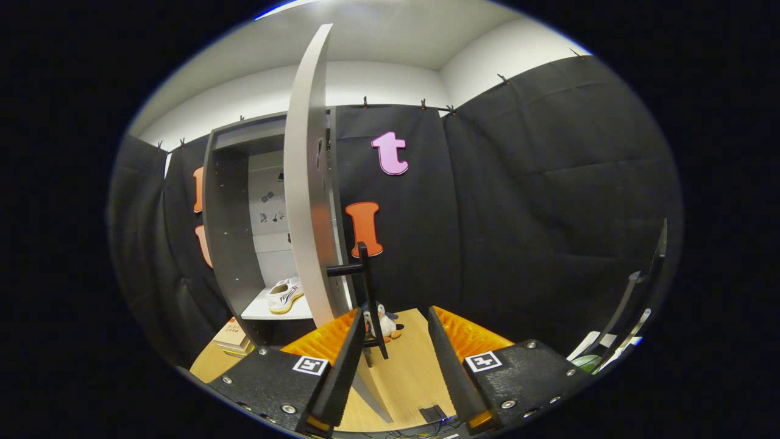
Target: Open the shoe cabinet door, grab the shoes and put them into the shoe cabinet, then close the shoe cabinet door.
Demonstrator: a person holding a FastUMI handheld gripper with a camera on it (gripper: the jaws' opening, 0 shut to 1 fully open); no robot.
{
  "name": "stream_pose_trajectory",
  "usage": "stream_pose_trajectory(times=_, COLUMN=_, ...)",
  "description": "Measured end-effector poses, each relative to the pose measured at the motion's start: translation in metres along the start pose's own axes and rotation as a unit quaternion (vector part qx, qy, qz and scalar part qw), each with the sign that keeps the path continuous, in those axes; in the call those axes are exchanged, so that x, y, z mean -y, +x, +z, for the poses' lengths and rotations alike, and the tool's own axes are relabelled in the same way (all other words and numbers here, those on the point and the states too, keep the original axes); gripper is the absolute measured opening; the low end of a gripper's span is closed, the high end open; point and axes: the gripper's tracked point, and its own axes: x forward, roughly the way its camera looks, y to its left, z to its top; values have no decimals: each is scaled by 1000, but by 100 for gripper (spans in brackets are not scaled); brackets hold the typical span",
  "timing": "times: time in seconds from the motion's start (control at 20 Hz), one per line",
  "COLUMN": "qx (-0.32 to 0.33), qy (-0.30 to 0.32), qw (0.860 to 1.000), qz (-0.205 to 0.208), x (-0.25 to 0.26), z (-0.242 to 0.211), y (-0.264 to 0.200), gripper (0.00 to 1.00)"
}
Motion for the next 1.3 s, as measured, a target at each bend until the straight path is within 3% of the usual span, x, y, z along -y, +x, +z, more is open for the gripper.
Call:
stream_pose_trajectory(times=0.65, qx=-11, qy=10, qw=985, qz=173, x=-130, z=-13, y=-3, gripper=67)
stream_pose_trajectory(times=1.3, qx=-29, qy=7, qw=964, qz=264, x=-231, z=-28, y=33, gripper=70)
